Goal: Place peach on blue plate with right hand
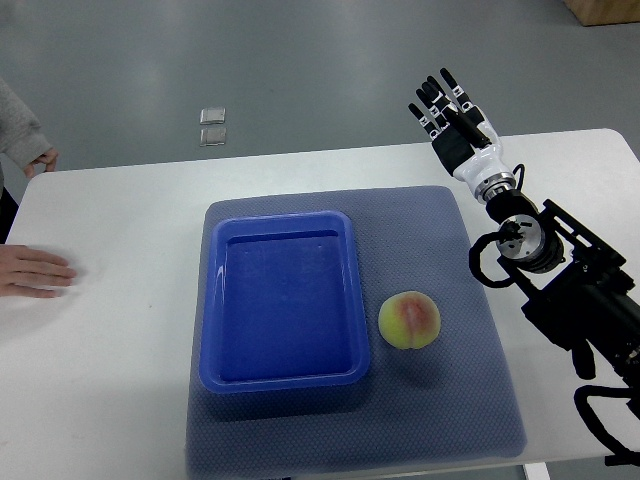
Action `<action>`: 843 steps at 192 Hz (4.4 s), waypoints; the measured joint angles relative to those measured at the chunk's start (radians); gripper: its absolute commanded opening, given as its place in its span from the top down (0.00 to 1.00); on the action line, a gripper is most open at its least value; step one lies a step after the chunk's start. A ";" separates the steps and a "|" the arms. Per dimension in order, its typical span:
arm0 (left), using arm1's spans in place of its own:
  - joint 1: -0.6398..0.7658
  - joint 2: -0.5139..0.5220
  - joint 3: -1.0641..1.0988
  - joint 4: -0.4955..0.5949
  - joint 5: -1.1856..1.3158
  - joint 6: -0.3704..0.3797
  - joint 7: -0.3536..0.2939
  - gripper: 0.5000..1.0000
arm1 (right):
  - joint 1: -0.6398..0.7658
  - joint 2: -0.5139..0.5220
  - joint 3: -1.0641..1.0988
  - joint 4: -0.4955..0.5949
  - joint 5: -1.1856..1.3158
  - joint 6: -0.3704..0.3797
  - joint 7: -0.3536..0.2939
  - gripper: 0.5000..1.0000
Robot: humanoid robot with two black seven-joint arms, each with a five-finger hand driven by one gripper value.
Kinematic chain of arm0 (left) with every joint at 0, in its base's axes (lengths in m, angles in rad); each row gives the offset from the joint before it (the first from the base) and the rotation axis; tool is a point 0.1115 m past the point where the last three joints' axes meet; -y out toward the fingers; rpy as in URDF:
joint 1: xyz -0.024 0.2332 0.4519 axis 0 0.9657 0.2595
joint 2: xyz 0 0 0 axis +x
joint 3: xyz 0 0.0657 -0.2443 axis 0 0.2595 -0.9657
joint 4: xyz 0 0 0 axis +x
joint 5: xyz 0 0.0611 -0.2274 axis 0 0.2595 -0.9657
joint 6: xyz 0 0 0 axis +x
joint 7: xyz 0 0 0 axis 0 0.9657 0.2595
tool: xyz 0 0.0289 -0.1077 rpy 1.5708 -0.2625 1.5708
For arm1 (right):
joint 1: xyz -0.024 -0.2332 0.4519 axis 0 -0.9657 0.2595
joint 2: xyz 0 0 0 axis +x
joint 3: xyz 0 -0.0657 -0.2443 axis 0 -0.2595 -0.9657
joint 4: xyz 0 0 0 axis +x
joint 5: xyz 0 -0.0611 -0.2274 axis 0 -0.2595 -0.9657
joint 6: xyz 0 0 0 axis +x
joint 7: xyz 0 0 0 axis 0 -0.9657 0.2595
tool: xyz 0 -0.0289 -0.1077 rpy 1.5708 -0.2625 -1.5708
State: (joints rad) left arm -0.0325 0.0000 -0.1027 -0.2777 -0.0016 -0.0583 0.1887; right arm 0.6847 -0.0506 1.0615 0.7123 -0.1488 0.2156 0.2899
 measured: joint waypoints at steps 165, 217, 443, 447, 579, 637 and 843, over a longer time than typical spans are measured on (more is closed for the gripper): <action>0.002 0.000 0.000 0.000 0.000 0.003 0.000 0.00 | 0.098 -0.136 -0.228 0.171 -0.294 -0.014 -0.025 0.14; 0.002 0.000 0.002 -0.002 0.000 0.002 0.000 0.00 | 0.435 -0.325 -0.745 0.262 -0.671 0.075 -0.119 0.14; -0.007 0.000 0.011 -0.015 0.002 -0.002 0.002 0.00 | 0.884 -0.546 -1.426 0.754 -0.628 0.177 -0.346 0.14; -0.007 0.000 0.011 -0.015 0.002 -0.002 0.002 0.00 | 0.876 -0.546 -1.425 0.754 -0.628 0.172 -0.346 0.14; -0.007 0.000 0.011 -0.008 0.001 -0.002 0.002 0.00 | 0.693 -0.558 -1.386 0.754 -0.648 0.090 -0.333 0.14; -0.007 0.000 0.011 -0.009 0.001 -0.002 0.002 0.00 | 0.640 -0.558 -1.385 0.749 -0.671 0.044 -0.325 0.15; -0.007 0.000 0.011 -0.012 0.002 -0.001 0.002 0.00 | 0.596 -0.632 -1.217 0.731 -0.769 0.096 -0.292 1.00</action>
State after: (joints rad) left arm -0.0396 0.0000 -0.0921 -0.2898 0.0000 -0.0596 0.1902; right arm 1.2803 -0.6823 -0.1556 1.4437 -0.9178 0.3112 -0.0024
